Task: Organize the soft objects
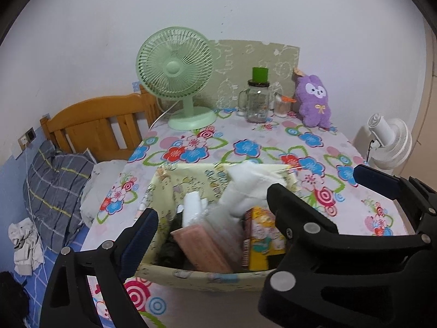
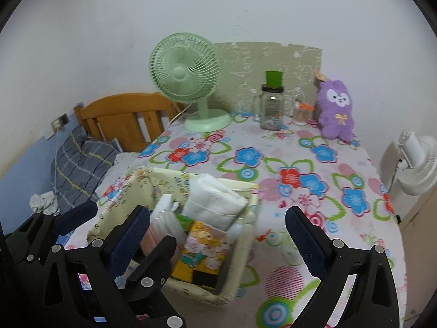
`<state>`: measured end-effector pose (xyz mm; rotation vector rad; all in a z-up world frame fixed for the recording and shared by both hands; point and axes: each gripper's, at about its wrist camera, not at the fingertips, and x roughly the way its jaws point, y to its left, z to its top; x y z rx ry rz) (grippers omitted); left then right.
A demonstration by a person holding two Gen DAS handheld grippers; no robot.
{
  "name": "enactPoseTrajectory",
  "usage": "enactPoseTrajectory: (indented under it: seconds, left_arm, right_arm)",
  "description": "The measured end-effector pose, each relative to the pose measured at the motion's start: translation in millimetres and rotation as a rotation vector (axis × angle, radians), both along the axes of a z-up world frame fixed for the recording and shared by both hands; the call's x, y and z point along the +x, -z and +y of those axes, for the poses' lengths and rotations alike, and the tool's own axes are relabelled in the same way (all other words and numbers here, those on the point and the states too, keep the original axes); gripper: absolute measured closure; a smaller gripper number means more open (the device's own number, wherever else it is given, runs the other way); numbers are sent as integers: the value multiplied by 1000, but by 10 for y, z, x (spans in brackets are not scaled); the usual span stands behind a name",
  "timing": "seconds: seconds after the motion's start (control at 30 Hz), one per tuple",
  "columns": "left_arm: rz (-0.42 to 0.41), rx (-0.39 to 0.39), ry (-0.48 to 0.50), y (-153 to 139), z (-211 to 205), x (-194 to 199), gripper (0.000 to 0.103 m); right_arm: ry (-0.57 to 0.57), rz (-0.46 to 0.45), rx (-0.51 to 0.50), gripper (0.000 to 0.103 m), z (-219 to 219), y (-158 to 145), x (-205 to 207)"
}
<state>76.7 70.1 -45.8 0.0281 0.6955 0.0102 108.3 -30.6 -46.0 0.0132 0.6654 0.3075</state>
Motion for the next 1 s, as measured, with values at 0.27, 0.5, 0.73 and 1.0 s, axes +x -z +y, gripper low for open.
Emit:
enactPoseTrajectory:
  seconds: [0.27, 0.5, 0.73, 1.0]
  left_arm:
    - [-47, 10, 47, -162, -318, -79, 6]
    - [-82, 20, 74, -300, -566, -169, 4]
    - [-118, 25, 85, -451, -804, -283, 3]
    - [-150, 9, 82, -595, -934, -432, 0]
  right_arm:
    - [68, -38, 10, 2, -357, -157, -141]
    - [127, -77, 13, 2, -667, -294, -298]
    - [177, -122, 31, 2, -984, -443, -464]
    - [232, -179, 21, 2, -1321, -596, -676]
